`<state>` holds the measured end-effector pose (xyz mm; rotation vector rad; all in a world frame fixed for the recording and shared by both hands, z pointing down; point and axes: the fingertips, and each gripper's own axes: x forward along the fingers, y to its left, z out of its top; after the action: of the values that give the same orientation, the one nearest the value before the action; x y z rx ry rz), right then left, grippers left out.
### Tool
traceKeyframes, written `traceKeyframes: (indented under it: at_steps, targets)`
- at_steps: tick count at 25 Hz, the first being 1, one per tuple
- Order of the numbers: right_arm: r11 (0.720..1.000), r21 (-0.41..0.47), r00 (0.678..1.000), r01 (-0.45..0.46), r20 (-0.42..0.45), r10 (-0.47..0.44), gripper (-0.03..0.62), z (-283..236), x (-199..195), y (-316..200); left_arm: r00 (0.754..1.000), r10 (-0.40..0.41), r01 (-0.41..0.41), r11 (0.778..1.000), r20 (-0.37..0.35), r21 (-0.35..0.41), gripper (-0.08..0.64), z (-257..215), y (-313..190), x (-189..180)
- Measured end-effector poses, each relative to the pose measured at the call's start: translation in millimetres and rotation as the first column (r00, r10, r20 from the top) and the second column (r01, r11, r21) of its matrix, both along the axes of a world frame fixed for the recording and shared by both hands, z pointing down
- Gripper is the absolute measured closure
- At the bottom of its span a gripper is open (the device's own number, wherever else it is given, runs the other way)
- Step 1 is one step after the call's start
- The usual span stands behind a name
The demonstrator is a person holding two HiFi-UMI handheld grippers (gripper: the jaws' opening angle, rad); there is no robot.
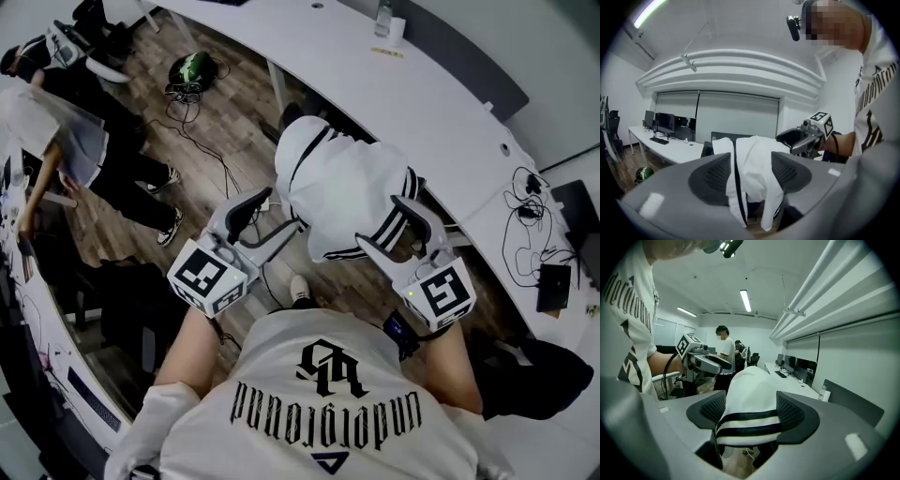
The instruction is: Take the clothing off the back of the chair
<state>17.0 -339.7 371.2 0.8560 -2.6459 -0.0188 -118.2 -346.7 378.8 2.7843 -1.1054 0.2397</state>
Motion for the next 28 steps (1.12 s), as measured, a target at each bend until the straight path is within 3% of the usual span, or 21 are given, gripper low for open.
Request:
traceKeyframes:
  at_steps: [5,16,22,28]
  targets:
    - [0.998,-0.042,0.996,-0.040,-0.083,0.037,0.275,14.8,-9.9,-19.7,0.999,0.045,-0.045,0.997,0.001,-0.070,0.152,21.4,-30.8,3.2]
    - [0.997,-0.050,0.991,-0.052,-0.125,0.045,0.278,20.7,-13.3,-33.0,0.991,0.133,-0.133,0.986,-0.012,-0.102,0.132,42.0,-55.1,33.1]
    - [0.998,-0.045,0.989,-0.033,-0.143,0.026,0.291,21.4,-27.2,-41.1,0.990,0.139,-0.140,0.987,-0.020,-0.074,0.292,39.9,-55.8,30.4]
    - [1.000,-0.010,0.989,-0.025,-0.146,0.023,0.425,14.5,-18.5,-37.8,0.990,0.142,-0.143,0.989,-0.024,-0.038,0.421,29.4,-40.2,42.6]
